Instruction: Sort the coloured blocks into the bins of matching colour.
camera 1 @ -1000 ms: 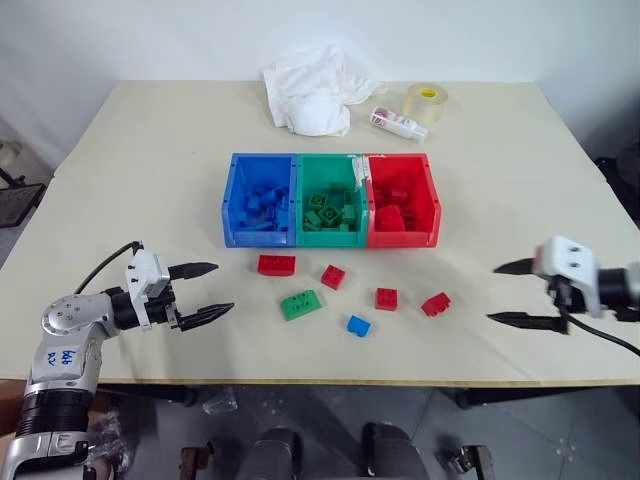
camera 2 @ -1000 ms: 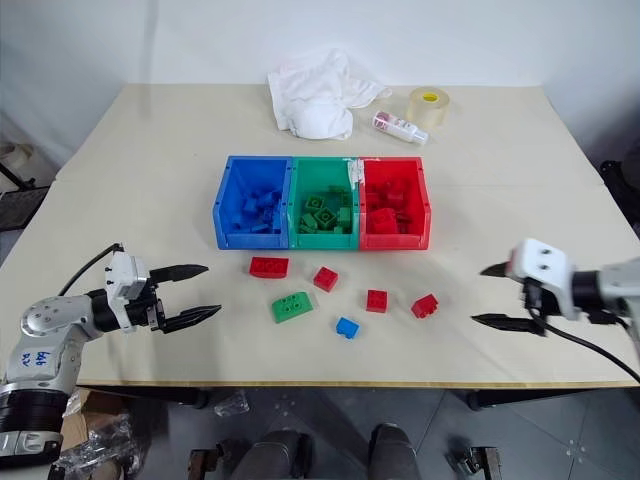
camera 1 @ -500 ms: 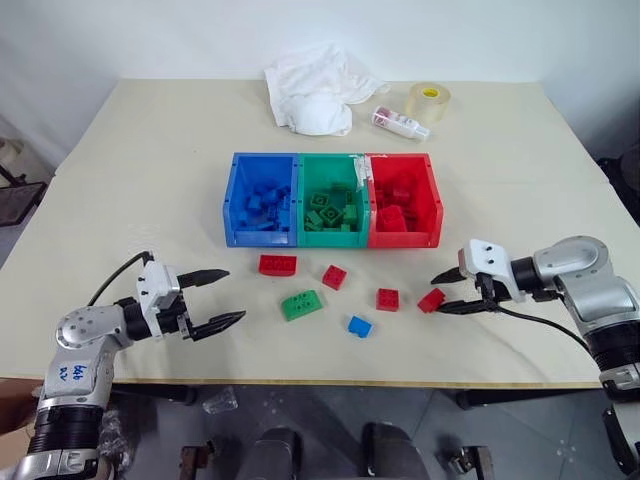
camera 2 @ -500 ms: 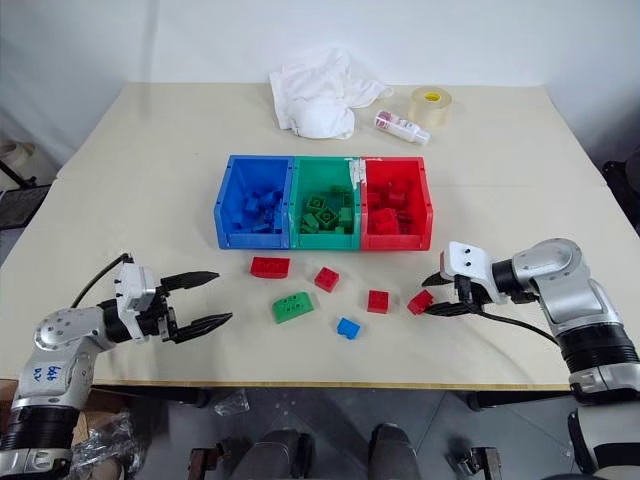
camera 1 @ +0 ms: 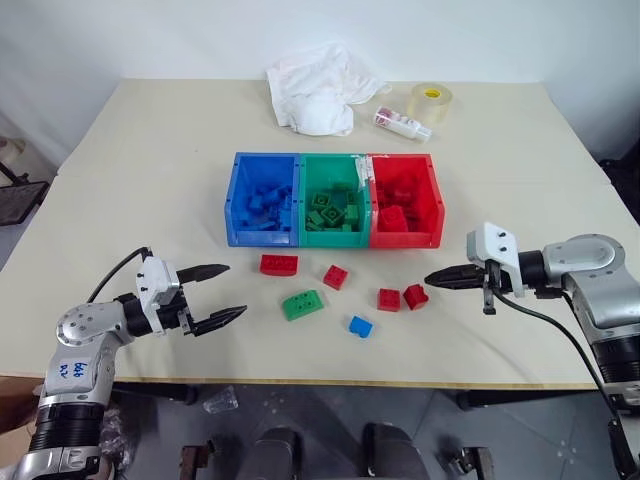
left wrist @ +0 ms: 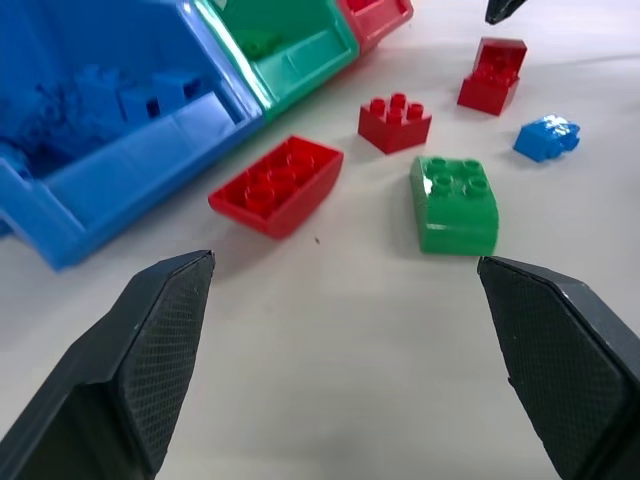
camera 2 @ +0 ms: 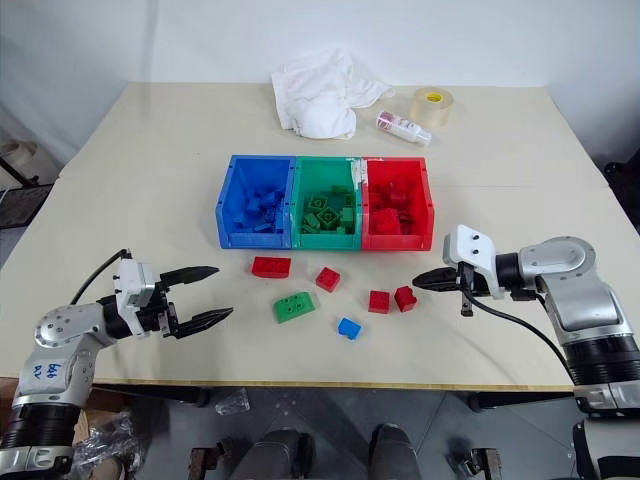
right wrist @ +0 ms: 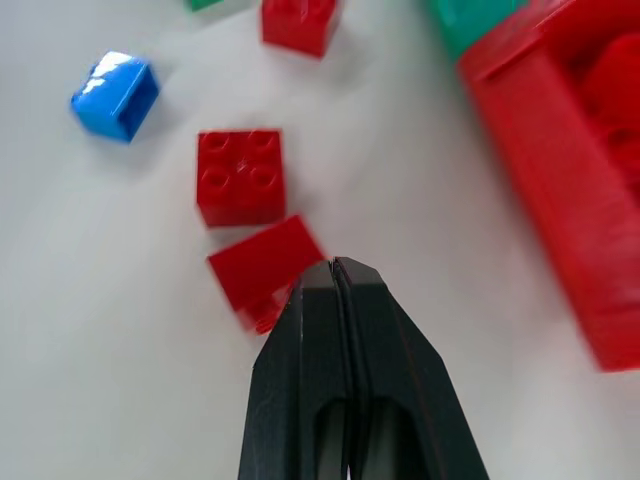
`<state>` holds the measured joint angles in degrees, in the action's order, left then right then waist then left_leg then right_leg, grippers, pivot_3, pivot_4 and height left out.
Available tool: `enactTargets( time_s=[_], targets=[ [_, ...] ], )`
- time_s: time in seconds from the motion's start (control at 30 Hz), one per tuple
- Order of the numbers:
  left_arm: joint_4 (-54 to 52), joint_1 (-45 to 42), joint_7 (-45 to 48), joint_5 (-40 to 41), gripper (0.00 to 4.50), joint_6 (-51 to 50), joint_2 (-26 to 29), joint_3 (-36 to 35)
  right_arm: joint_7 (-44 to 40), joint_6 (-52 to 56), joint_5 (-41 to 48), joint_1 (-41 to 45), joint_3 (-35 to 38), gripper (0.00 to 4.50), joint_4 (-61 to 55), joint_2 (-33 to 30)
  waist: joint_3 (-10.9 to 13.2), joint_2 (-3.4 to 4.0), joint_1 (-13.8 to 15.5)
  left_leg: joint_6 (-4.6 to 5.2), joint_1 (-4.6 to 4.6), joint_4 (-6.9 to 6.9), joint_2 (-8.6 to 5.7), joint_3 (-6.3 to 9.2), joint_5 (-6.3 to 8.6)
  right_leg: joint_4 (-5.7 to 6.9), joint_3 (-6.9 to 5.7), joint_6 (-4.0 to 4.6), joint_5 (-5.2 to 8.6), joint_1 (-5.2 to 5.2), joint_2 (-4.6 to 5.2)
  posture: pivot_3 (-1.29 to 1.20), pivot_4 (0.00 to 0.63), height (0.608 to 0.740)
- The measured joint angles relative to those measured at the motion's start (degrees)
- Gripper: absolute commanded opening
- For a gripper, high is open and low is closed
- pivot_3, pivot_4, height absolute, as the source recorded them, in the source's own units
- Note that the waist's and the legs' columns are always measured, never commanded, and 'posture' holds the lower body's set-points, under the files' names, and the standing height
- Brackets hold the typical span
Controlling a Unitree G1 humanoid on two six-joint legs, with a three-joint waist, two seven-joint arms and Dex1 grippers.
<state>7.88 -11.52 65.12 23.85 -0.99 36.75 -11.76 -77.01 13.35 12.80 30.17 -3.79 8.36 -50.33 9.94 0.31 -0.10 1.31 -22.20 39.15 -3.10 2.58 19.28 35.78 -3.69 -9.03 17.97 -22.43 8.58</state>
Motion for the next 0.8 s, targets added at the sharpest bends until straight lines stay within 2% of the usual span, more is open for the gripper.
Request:
enactTargets(
  time_s=[0.1,0.47,0.5,0.73,0.8],
  targets=[
    [1.39,-0.76,0.06,0.00,4.50,0.05,-0.02,0.10,0.55,4.20,0.52,-1.31,0.36,0.59,-2.73,-1.21,0.00,0.00,0.06,0.00,0.00,0.00,0.00,0.00,0.00,0.00,0.00,0.00,0.00,0.00,0.00,0.00,0.150,0.740],
    [2.13,-1.52,0.54,-0.01,4.50,0.42,-0.03,0.57,0.21,9.55,3.01,-4.25,0.19,4.35,-10.20,-2.52,0.00,0.00,0.04,0.00,0.00,0.00,0.01,0.00,0.00,0.01,0.00,0.00,0.00,0.00,0.00,0.00,0.150,0.740],
    [2.14,-1.51,0.55,-0.01,4.50,0.42,-0.04,0.57,0.22,9.45,2.97,-4.23,0.03,4.48,-10.16,-2.50,0.00,0.00,0.05,0.00,0.00,0.00,0.00,0.00,0.00,0.01,0.01,0.00,0.00,0.00,0.00,0.00,0.150,0.740],
    [2.17,-1.73,0.48,-0.01,4.50,0.45,-0.37,0.85,0.71,5.02,-2.73,-1.23,-6.84,4.48,-3.51,0.87,0.00,0.00,-0.08,0.00,0.00,0.00,-0.01,-0.01,0.00,0.01,0.01,0.00,0.00,-0.01,0.00,0.00,0.150,0.740],
    [2.12,-1.73,0.32,-0.01,4.50,0.45,-0.48,0.99,1.17,3.34,-3.24,-0.54,-7.27,4.08,-1.23,3.02,0.00,0.00,-0.08,0.00,0.00,0.00,-0.01,-0.01,0.00,0.01,0.01,0.00,0.00,-0.02,0.00,0.00,0.150,0.740]
  ],
)
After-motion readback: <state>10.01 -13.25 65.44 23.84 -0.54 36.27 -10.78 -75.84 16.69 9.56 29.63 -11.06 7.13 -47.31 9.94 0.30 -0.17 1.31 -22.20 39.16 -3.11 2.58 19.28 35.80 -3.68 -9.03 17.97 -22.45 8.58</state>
